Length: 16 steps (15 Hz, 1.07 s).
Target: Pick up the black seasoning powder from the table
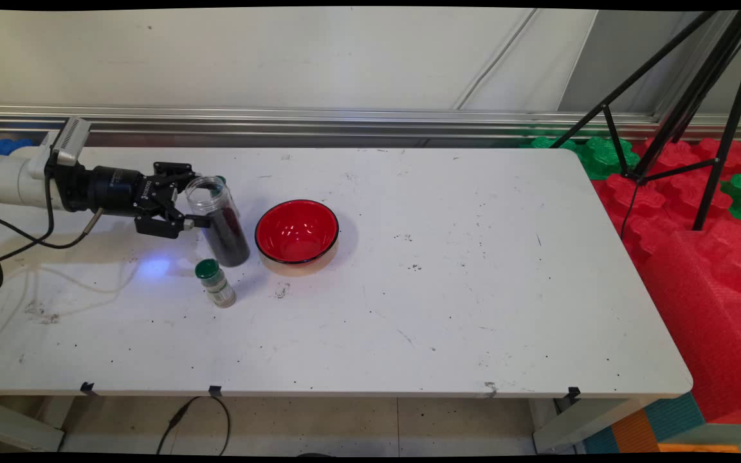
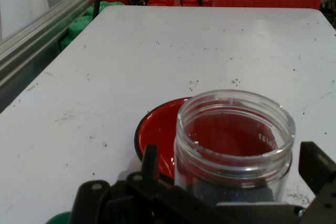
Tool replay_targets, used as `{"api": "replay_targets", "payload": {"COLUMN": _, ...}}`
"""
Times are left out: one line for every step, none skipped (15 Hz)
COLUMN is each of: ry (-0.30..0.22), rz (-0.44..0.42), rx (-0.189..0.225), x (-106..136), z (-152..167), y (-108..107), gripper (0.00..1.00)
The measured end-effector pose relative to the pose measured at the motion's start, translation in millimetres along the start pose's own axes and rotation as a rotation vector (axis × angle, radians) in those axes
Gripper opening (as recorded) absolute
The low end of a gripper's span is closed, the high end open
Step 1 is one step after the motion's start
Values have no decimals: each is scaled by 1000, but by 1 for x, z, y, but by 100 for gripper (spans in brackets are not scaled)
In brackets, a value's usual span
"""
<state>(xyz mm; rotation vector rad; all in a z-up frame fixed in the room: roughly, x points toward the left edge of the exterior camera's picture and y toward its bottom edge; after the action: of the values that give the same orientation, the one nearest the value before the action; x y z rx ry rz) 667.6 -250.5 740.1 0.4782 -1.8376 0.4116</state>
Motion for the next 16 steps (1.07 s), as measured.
{"api": "replay_targets", "payload": {"ry": 3, "rz": 2, "rx": 0, "x": -1, "z": 1, "y": 1, "gripper": 100}}
{"api": "replay_targets", "payload": {"ry": 8, "rz": 4, "rx": -1, "x": -3, "z": 2, "y": 2, "gripper": 100}}
{"api": "replay_targets", "payload": {"ry": 11, "rz": 4, "rx": 0, "x": -5, "z": 3, "y": 2, "gripper": 100}}
{"api": "replay_targets", "payload": {"ry": 14, "rz": 3, "rx": 1, "x": -7, "z": 5, "y": 3, "gripper": 100}}
{"api": "replay_targets", "payload": {"ry": 16, "rz": 1, "rx": 1, "x": -8, "z": 6, "y": 4, "gripper": 100}}
{"api": "replay_targets", "payload": {"ry": 18, "rz": -1, "rx": 1, "x": -10, "z": 8, "y": 5, "gripper": 100}}
{"api": "replay_targets", "payload": {"ry": 21, "rz": -4, "rx": 2, "x": -11, "z": 9, "y": 5, "gripper": 100}}
{"api": "replay_targets", "payload": {"ry": 23, "rz": -6, "rx": 2, "x": -13, "z": 10, "y": 6, "gripper": 100}}
{"api": "replay_targets", "payload": {"ry": 26, "rz": -9, "rx": 4, "x": -14, "z": 11, "y": 6, "gripper": 100}}
{"api": "replay_targets", "payload": {"ry": 29, "rz": -12, "rx": 5, "x": -16, "z": 12, "y": 6, "gripper": 100}}
{"api": "replay_targets", "payload": {"ry": 31, "rz": -15, "rx": 6, "x": -17, "z": 12, "y": 6, "gripper": 100}}
{"api": "replay_targets", "payload": {"ry": 33, "rz": -18, "rx": 9, "x": -18, "z": 13, "y": 6, "gripper": 100}}
{"api": "replay_targets", "payload": {"ry": 35, "rz": -22, "rx": 10, "x": -20, "z": 13, "y": 6, "gripper": 100}}
{"api": "replay_targets", "payload": {"ry": 36, "rz": -25, "rx": 11, "x": -21, "z": 13, "y": 5, "gripper": 100}}
{"api": "replay_targets", "payload": {"ry": 37, "rz": -28, "rx": 13, "x": -22, "z": 13, "y": 5, "gripper": 100}}
{"api": "replay_targets", "payload": {"ry": 38, "rz": -31, "rx": 15, "x": -23, "z": 12, "y": 5, "gripper": 100}}
